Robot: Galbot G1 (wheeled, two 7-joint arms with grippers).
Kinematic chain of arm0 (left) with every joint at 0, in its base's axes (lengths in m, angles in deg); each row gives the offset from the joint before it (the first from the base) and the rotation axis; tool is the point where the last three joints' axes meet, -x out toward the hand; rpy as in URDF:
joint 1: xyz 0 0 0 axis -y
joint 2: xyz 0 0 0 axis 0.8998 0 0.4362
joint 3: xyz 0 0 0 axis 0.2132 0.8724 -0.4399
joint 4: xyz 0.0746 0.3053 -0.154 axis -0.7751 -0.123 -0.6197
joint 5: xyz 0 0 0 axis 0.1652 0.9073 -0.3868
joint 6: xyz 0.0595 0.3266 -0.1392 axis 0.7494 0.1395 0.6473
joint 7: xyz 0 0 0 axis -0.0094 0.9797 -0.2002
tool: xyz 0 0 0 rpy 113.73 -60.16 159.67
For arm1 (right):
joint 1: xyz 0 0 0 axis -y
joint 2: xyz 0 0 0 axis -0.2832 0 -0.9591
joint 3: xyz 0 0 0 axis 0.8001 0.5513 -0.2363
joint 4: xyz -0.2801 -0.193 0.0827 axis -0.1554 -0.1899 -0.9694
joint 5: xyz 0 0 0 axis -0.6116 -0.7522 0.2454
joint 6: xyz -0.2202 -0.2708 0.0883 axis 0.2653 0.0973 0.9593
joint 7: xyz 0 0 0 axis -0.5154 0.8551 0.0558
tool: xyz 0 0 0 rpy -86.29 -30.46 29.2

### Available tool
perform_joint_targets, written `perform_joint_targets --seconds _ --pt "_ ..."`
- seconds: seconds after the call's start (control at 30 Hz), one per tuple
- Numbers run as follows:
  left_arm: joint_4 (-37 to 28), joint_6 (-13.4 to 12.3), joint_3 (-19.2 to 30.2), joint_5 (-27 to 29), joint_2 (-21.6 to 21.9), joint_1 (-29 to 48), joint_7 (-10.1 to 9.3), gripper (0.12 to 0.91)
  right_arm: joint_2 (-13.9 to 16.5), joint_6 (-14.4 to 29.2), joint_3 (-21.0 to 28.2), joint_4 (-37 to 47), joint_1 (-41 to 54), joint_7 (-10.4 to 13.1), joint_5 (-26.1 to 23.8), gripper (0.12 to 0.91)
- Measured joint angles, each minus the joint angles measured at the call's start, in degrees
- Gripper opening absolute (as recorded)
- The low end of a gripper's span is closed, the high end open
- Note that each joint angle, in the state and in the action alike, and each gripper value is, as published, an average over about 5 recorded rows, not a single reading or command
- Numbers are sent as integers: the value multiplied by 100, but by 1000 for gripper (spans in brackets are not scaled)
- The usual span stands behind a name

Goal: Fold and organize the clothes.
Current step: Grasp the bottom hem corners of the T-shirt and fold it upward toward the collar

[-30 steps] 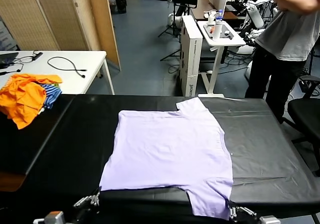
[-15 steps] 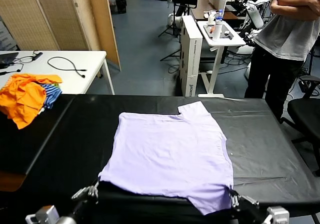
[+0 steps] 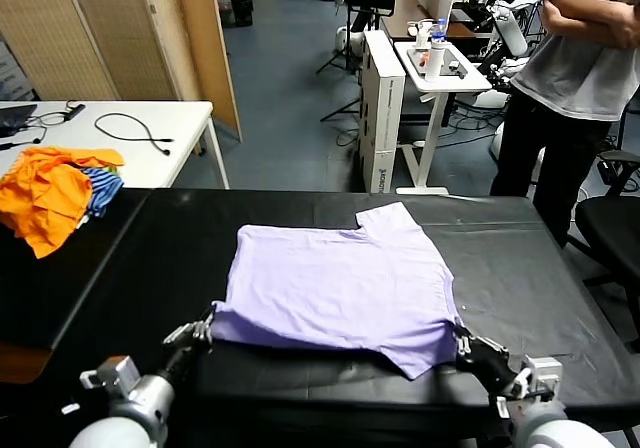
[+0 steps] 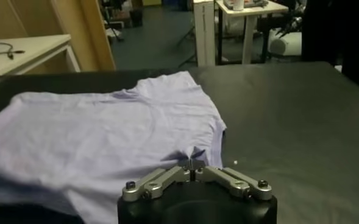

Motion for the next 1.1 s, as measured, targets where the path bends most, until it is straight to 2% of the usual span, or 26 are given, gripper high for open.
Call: perform_joint_targets --seconds 0.27,0.63,0.73,0.83,1.0,1.1 --pt "-419 5 219 4 190 377 6 146 45 -16 288 374 489 19 -24 139" --pt "-849 -6 525 72 383 829 -12 146 32 -99 355 571 680 -22 -50 152" --pt "-960 -5 575 87 395 934 -13 149 43 -160 302 511 633 -100 -43 261" --pt "-1032 14 597 110 395 985 -12 214 81 -205 209 390 516 -170 -41 448" --pt "-1021 29 554 119 382 960 -12 507 202 -294 -2 83 170 -242 -56 760" --pt "-949 33 498 130 364 886 -11 696 279 -305 -156 -111 -86 -310 -58 875"
